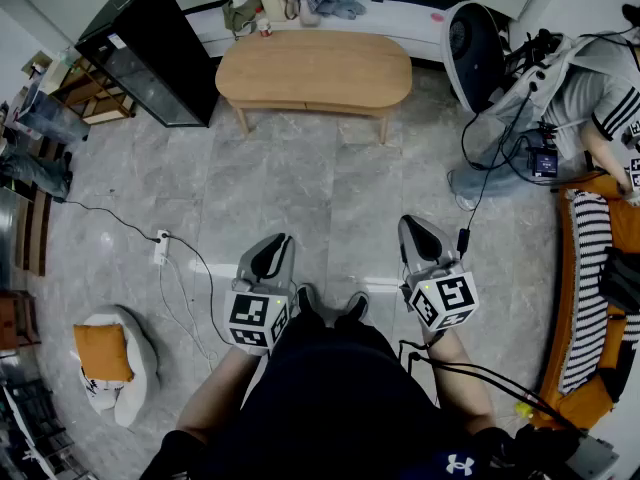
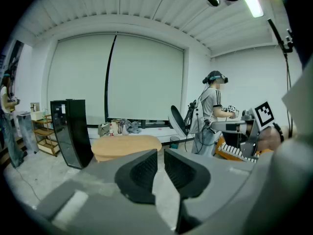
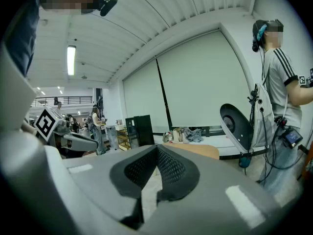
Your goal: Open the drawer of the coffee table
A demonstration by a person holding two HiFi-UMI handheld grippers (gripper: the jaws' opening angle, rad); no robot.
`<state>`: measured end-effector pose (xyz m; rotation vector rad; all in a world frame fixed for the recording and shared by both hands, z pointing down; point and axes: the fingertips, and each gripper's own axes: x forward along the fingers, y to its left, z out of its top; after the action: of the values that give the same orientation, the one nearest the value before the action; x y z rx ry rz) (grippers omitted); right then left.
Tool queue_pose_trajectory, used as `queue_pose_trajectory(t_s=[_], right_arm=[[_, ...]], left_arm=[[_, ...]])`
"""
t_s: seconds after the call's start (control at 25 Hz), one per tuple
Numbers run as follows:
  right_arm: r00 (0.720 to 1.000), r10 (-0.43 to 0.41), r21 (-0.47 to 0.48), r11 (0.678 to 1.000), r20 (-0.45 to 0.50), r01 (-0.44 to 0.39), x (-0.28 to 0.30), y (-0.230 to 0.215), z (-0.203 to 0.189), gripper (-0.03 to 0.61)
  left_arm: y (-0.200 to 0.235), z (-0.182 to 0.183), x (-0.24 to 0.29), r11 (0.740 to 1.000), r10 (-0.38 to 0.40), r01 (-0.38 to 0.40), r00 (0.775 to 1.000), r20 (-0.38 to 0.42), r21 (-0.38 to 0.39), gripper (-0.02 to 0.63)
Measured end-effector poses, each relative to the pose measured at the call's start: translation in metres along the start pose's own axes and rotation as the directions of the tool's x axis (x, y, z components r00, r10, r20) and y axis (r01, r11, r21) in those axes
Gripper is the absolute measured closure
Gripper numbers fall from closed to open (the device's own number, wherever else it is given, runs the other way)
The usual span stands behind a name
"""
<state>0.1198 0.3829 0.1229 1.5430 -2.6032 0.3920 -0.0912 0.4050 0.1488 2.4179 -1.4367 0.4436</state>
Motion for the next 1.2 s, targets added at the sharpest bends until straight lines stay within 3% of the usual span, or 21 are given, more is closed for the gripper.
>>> queue_pose_trajectory(t_s=[0.68,0.96,1.2], right_arm=[[0.999,-0.048,-0.031,0.998,-0.001,0.048,0.027,0.071,0.012,0.577],[0.994,-0.107,-0.043,0.993,0.015,0.107,0.049,0.09,0.025,0.577],[0.985,-0.173,-0.038,0.984,0.027,0.173,0.041,0.099,0.022,0.575]], left_arm=[[0.081,0.003,-0.043,1.0,-0.003,0.004,0.999,0.05,-0.031,0.565],[0.112,0.019,-0.047,0.999,-0.05,0.05,0.994,0.094,0.0,0.565],[0.124,0.01,-0.048,0.995,-0.101,0.1,0.991,0.088,0.024,0.566]])
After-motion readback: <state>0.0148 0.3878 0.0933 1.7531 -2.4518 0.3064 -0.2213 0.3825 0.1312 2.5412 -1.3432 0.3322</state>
